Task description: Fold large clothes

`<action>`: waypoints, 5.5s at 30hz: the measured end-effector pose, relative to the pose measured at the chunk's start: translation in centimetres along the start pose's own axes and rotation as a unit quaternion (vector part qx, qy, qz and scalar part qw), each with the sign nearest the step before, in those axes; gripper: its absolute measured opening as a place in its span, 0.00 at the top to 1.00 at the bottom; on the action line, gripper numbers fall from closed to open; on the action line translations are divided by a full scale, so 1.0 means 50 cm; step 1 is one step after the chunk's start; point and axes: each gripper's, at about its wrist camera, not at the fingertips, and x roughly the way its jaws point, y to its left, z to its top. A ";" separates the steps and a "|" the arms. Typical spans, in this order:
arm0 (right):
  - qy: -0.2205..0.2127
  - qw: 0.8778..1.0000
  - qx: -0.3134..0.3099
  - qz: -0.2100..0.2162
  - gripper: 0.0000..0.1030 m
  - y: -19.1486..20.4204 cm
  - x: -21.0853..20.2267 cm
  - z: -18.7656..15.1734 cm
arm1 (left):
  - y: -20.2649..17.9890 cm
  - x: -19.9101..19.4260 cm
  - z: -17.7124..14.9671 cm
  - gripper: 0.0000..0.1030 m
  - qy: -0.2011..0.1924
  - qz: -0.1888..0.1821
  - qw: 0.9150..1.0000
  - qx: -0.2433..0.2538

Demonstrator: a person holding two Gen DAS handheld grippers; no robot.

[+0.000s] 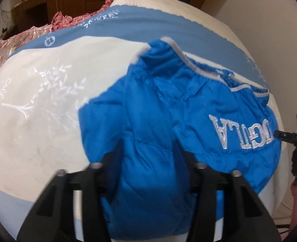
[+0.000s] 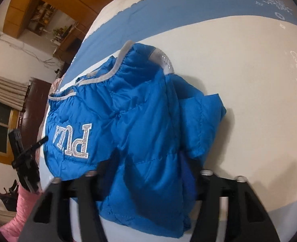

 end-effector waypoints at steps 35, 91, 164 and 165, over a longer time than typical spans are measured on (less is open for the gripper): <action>-0.064 0.990 -0.056 -0.116 0.77 0.156 0.021 -0.103 | -0.173 0.011 -0.062 0.73 -0.046 0.060 0.997 0.030; -0.095 0.994 0.016 -0.048 0.18 -0.068 -0.110 -0.034 | 0.089 -0.075 -0.001 0.25 -0.035 0.041 0.997 -0.060; -0.008 0.991 0.130 0.035 0.72 -0.127 -0.041 -0.404 | 0.078 -0.093 -0.438 0.51 0.010 -0.013 0.998 -0.056; -0.007 0.991 0.129 0.035 0.71 -0.127 -0.040 -0.402 | 0.078 -0.094 -0.438 0.51 0.010 -0.010 0.998 -0.060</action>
